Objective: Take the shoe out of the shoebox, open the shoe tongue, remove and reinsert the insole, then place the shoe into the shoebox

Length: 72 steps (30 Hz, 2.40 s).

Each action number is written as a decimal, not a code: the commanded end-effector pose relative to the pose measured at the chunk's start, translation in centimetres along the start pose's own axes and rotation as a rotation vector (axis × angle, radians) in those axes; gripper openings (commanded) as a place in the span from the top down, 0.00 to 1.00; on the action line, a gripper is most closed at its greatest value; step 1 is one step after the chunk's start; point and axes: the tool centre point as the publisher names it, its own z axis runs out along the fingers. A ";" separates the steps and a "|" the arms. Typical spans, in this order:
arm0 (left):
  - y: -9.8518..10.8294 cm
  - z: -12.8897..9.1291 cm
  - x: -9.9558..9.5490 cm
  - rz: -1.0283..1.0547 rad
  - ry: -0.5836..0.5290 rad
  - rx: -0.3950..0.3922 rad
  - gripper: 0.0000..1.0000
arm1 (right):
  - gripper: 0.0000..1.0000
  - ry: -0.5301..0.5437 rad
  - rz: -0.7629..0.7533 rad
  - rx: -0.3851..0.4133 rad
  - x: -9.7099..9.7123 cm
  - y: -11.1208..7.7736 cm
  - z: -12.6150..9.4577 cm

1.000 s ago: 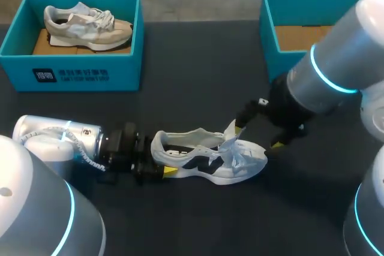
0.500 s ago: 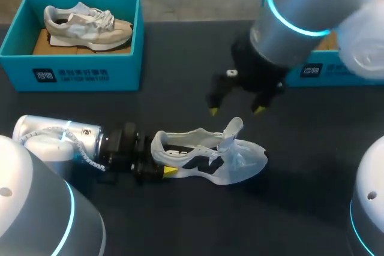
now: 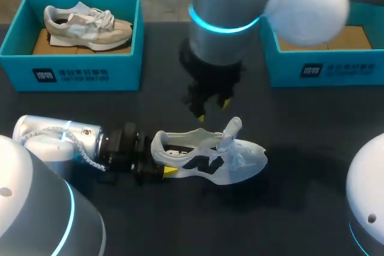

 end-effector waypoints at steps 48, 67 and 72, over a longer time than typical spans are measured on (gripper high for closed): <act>0.2 0.0 -0.3 -0.001 0.000 -0.001 1.00 | 1.00 -0.071 -0.654 0.091 1.1 2.4 5.3; 0.2 0.0 -0.3 -0.001 0.000 -0.001 1.00 | 1.00 -0.047 -0.715 0.099 2.2 3.4 11.6; 0.2 0.0 -0.3 -0.001 0.000 -0.001 1.00 | 1.00 -0.041 -0.730 0.113 2.1 3.6 12.8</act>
